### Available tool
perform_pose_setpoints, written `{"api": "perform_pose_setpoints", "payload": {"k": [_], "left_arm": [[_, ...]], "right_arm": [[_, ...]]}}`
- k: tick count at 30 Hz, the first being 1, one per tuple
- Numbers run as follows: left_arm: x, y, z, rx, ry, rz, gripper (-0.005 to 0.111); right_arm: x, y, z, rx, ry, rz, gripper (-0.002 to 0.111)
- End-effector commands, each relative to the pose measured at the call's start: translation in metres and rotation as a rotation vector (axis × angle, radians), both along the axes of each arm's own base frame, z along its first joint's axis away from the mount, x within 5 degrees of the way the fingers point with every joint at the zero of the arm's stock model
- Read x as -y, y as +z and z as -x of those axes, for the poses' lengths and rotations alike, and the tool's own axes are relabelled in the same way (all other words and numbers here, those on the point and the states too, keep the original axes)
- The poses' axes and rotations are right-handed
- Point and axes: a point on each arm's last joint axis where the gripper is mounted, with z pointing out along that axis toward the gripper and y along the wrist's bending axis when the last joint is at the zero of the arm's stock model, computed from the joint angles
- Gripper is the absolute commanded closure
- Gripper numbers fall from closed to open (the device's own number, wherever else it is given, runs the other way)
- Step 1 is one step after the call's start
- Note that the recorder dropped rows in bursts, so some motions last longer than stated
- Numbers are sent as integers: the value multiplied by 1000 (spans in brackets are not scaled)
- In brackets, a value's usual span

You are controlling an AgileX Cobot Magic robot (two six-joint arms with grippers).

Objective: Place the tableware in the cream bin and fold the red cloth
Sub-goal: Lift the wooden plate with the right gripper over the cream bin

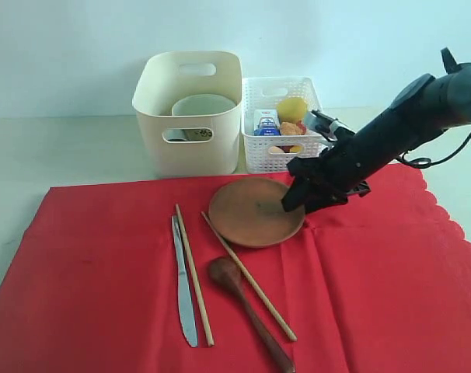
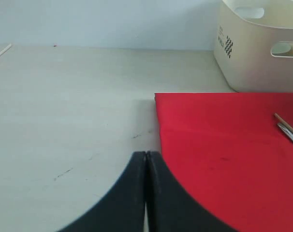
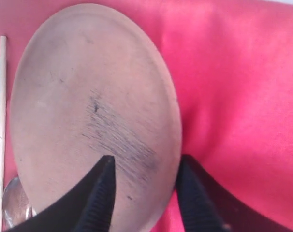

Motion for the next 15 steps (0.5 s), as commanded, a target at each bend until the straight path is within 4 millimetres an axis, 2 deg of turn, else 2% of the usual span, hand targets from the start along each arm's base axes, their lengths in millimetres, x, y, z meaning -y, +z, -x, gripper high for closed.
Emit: {"api": "perform_pose_setpoints", "payload": {"k": [1,6,10,15], "left_arm": [[0,1,0,16,-1,-1,107],[0,1,0,16,-1,-1,107],[0,1,0,16,-1,-1,107],[0,1,0,16,-1,-1,107]], "right_arm": [[0,-4,0,10,6,12,75],[3,-7,-1,38,33,75,90],[3,-9,1,49,66,113,108],[3,-3,-1,55,41,108,108]]}}
